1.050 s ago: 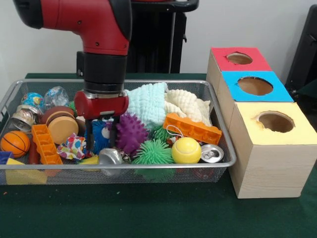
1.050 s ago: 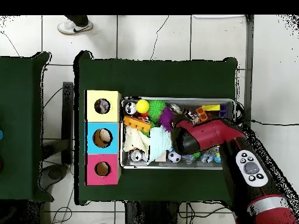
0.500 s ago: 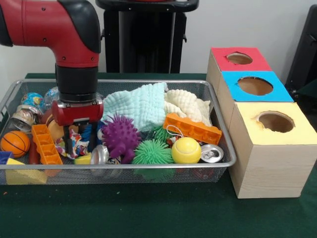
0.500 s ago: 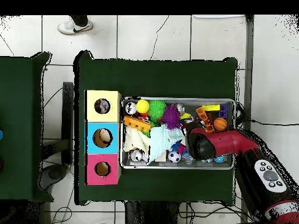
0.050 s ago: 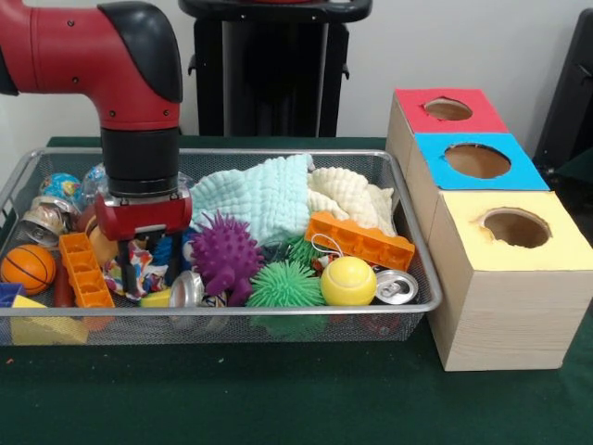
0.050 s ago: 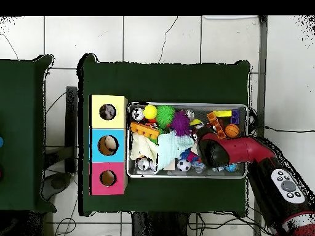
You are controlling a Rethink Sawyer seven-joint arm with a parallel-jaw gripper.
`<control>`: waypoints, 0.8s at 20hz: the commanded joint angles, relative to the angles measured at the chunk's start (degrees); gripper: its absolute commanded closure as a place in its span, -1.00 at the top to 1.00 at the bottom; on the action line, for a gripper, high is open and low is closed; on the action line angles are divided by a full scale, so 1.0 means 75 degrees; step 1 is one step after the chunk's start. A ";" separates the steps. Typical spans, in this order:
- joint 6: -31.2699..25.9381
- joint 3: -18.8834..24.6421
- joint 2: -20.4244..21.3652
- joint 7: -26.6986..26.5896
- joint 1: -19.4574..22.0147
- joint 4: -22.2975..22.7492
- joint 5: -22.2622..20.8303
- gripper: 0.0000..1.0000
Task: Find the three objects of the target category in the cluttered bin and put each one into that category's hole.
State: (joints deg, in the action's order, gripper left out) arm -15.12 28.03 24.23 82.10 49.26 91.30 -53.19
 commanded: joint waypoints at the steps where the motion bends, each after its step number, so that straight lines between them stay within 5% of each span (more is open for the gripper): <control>1: -0.0903 0.0774 -0.0372 -0.1351 0.0299 0.0155 0.0053 1.00; 7: -0.1155 0.1072 -0.0395 -0.1981 0.0622 0.0203 -0.0099 1.00; 8: -0.1272 0.1083 -0.0384 -0.1977 0.0653 0.0190 -0.0116 -1.00; 16: -0.1677 0.1137 -0.0407 -0.2121 0.0700 0.0151 -0.0094 -1.00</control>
State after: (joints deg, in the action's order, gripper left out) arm -18.99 32.63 23.18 82.10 54.13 91.29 -53.21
